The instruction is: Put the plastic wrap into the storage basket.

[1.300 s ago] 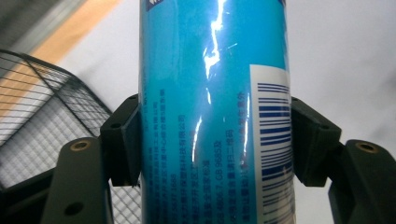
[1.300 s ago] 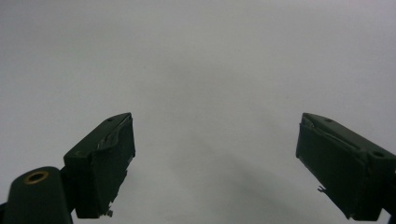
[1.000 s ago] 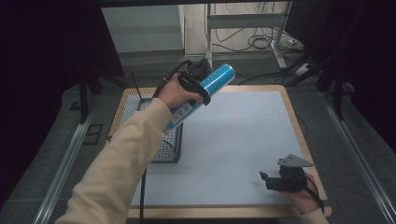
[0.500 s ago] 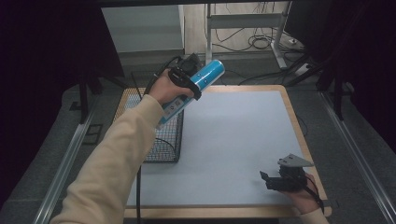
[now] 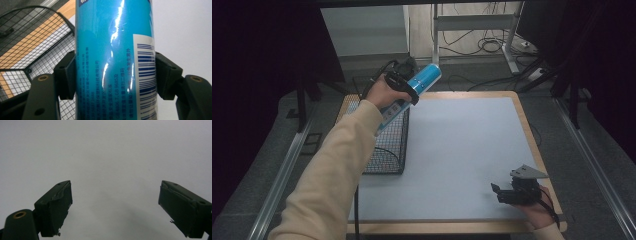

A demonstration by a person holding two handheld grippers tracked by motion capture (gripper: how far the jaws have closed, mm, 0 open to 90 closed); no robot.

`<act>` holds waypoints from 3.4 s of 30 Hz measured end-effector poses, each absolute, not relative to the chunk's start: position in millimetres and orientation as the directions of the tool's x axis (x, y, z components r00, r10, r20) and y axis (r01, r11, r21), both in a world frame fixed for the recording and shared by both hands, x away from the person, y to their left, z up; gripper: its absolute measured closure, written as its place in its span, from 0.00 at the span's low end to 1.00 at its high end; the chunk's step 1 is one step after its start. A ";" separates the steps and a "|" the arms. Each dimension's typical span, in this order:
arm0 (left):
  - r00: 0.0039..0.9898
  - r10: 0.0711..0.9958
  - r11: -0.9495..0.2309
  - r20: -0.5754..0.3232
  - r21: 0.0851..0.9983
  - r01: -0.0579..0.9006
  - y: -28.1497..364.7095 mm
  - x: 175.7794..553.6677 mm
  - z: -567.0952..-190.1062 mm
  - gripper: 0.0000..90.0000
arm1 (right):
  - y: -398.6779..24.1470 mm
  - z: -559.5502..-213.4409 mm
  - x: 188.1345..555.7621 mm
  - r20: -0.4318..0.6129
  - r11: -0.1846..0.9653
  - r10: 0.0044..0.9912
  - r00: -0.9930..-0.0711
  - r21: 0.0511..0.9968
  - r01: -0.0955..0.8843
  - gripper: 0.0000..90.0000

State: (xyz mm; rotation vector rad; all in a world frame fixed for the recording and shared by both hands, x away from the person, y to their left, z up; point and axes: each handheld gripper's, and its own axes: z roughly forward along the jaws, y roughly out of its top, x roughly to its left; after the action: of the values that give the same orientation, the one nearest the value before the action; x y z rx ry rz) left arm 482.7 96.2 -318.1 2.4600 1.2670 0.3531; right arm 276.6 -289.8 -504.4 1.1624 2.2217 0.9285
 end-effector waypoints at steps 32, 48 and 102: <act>0.488 0.872 -0.466 0.051 0.396 0.791 141.6 504.6 -370.3 0.35 | -289.2 -505.4 277.3 -0.096 0.418 0.842 -0.531 0.739 0.529 0.14; 0.467 0.879 -0.469 0.099 0.360 0.807 142.4 519.8 -404.0 0.35 | -288.2 -505.1 276.2 -0.101 0.423 0.839 -0.535 0.740 0.524 0.14; 0.595 0.802 -0.524 0.051 0.538 0.660 117.7 403.7 -371.1 0.16 | -286.5 -502.2 273.3 -0.114 0.426 0.839 -0.533 0.747 0.511 0.14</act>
State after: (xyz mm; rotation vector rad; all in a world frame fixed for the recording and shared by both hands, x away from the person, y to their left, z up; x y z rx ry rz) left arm 403.7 117.7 -371.1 2.3550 1.1630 0.4050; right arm 273.3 -286.5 -502.2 1.1395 2.2078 0.9178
